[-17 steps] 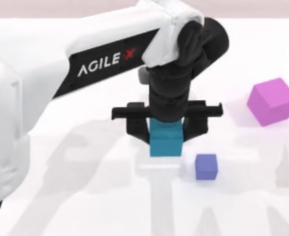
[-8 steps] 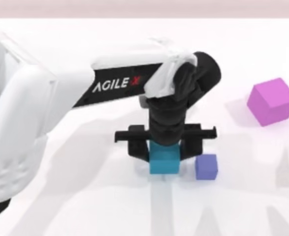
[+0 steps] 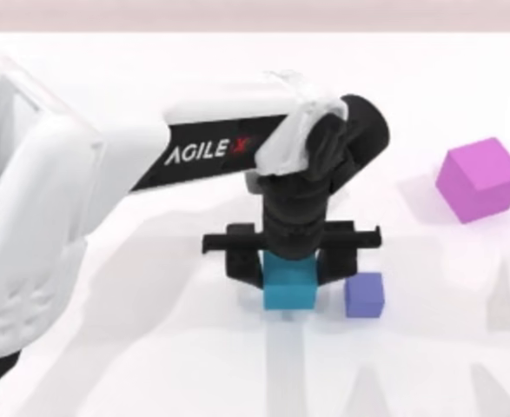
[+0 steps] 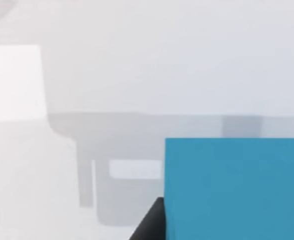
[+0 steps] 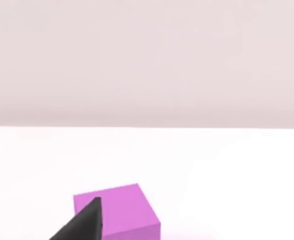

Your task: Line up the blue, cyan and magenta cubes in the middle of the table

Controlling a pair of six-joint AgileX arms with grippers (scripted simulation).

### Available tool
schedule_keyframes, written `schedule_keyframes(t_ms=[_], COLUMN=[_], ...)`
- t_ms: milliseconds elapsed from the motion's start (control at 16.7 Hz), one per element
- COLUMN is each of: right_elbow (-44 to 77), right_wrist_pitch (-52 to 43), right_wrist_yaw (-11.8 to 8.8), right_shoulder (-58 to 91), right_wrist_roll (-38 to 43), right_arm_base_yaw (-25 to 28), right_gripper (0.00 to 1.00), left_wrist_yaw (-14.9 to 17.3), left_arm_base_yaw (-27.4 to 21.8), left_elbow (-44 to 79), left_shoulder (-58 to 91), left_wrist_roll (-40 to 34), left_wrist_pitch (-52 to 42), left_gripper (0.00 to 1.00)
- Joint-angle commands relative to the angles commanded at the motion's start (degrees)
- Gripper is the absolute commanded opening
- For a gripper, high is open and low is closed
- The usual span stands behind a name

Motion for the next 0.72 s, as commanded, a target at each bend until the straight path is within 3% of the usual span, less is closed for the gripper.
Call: schedule_keyframes(t_ms=[540, 720], right_elbow=[0.0, 0.0], right_wrist_pitch=[0.0, 0.0], right_wrist_yaw=[0.0, 0.0], right_shoulder=[0.0, 0.0], right_wrist_roll=[0.0, 0.0], right_arm_base_yaw=[0.0, 0.0], right_gripper=[1.0, 1.0], left_wrist_yaw=[0.0, 0.0], left_arm_base_yaw=[0.0, 0.0], left_elbow=[0.0, 0.0], left_shoulder=[0.0, 0.0], left_wrist_roll=[0.0, 0.0], left_wrist_pitch=[0.0, 0.0], left_gripper=[0.98, 1.0])
